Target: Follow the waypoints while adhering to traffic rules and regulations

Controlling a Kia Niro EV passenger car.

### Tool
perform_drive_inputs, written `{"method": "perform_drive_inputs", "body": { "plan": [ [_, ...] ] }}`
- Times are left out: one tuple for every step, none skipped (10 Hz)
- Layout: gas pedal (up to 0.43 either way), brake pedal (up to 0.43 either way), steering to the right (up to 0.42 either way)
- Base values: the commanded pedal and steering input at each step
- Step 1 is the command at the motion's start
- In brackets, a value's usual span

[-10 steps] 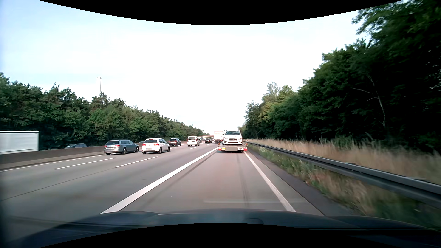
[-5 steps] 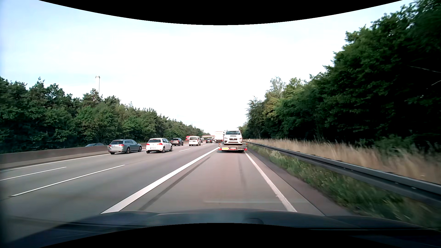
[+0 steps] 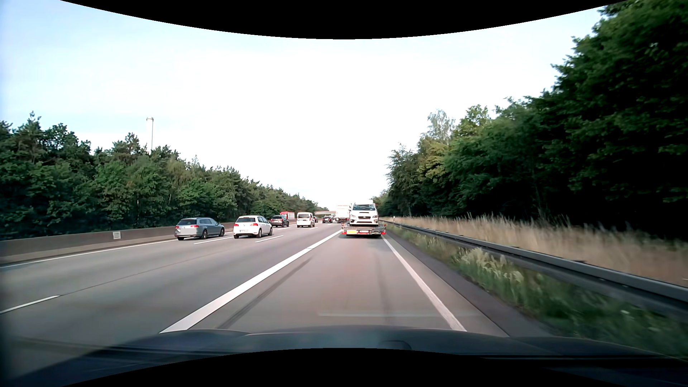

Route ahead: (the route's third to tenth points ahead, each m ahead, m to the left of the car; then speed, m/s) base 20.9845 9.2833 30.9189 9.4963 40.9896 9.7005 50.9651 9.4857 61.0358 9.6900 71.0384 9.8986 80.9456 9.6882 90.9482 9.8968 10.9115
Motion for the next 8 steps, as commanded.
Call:
{"method": "perform_drive_inputs", "body": {
  "plan": [
    [0.087,0.0,-0.006],
    [0.067,0.0,-0.005],
    [0.067,0.0,-0.005],
    [0.067,0.0,-0.005],
    [0.067,0.0,-0.005],
    [0.067,0.0,-0.005],
    [0.067,0.0,-0.005],
    [0.067,0.0,-0.005]
  ]
}}
